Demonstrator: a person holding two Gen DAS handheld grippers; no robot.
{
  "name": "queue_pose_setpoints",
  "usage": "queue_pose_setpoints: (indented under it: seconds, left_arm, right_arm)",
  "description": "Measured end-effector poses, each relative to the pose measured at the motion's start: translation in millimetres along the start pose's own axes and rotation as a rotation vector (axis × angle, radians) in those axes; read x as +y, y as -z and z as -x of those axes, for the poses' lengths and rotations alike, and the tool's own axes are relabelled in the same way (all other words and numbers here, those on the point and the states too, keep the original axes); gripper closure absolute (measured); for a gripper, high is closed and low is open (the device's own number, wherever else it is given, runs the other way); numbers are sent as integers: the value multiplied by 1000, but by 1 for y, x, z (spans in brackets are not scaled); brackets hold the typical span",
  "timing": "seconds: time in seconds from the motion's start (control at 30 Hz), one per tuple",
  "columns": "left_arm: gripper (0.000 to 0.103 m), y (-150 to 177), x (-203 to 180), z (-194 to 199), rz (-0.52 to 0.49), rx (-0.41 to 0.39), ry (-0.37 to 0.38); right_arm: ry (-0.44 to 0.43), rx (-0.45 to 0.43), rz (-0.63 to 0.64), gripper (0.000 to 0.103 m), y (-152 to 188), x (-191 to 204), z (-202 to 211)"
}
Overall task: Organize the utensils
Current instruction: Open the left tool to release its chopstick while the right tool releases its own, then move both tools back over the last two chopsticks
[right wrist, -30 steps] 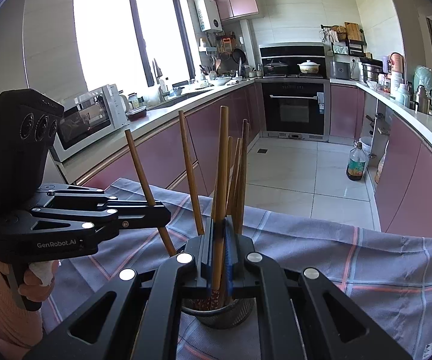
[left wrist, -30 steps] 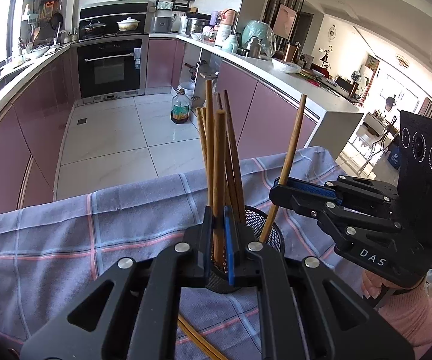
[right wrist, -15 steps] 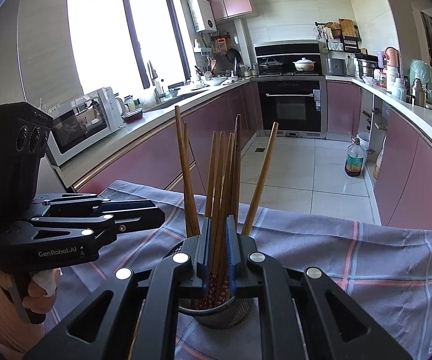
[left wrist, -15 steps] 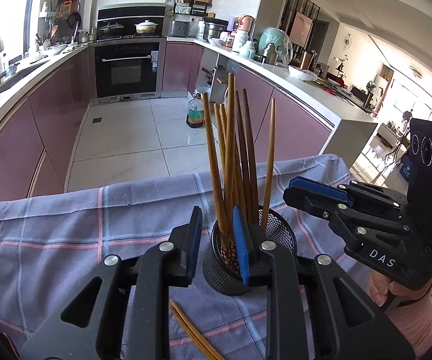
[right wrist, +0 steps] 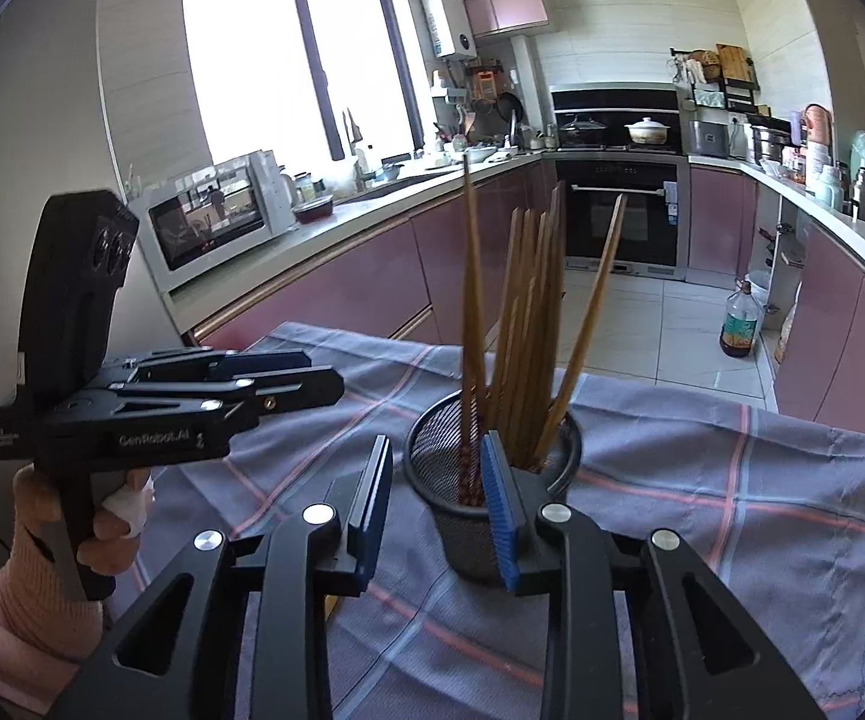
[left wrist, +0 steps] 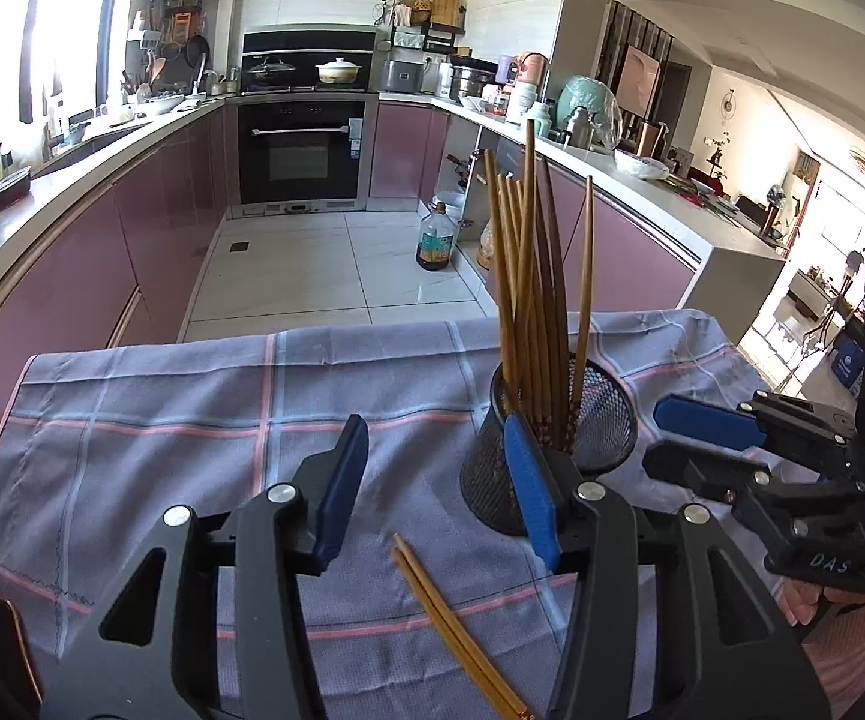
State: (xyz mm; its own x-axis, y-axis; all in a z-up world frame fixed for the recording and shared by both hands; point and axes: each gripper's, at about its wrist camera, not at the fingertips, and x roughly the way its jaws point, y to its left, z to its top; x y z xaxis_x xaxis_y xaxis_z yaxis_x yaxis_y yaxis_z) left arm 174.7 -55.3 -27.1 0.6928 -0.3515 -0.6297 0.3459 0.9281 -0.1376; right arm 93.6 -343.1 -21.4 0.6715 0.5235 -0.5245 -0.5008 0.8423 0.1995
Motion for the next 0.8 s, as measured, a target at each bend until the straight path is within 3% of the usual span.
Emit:
queue_pose_setpoints:
  seconds: [0.37, 0.57, 0.8]
  left_arm:
    - [54, 69, 36, 0, 84, 96, -46]
    - [54, 94, 41, -7, 111, 134, -44]
    - [54, 101, 40, -6, 117, 142, -38]
  right_arm:
    - [-90, 242, 12, 74, 63, 39, -52]
    - [-98, 284, -1, 74, 75, 50, -64]
    - [-82, 306, -6, 74, 78, 55, -71]
